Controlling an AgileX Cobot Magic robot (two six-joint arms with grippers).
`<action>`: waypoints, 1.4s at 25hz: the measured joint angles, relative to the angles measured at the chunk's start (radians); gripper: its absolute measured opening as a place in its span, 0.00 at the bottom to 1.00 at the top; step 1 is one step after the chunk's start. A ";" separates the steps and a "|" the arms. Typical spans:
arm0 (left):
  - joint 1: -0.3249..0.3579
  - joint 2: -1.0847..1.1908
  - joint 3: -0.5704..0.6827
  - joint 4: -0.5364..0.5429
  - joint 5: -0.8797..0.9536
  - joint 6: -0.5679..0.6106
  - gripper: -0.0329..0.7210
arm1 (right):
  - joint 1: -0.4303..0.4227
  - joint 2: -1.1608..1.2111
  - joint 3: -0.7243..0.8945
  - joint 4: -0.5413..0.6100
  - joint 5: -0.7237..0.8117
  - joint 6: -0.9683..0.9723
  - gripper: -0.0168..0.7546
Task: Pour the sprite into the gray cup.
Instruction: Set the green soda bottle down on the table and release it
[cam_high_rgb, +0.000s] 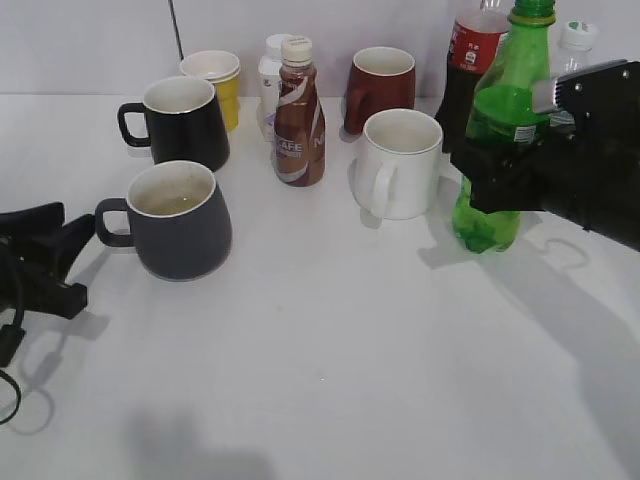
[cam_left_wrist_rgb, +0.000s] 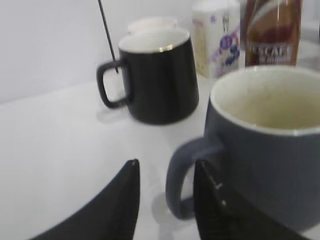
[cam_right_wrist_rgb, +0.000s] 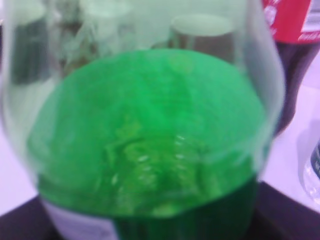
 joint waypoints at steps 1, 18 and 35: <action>0.000 -0.012 0.000 0.000 0.000 0.000 0.42 | 0.000 0.000 0.009 0.000 -0.016 -0.002 0.56; 0.000 -0.156 0.001 0.037 -0.001 0.000 0.42 | 0.000 0.000 0.091 0.027 -0.228 -0.070 0.81; 0.000 -0.928 -0.236 0.025 1.085 0.000 0.42 | 0.000 -0.446 -0.104 -0.050 0.113 0.040 0.84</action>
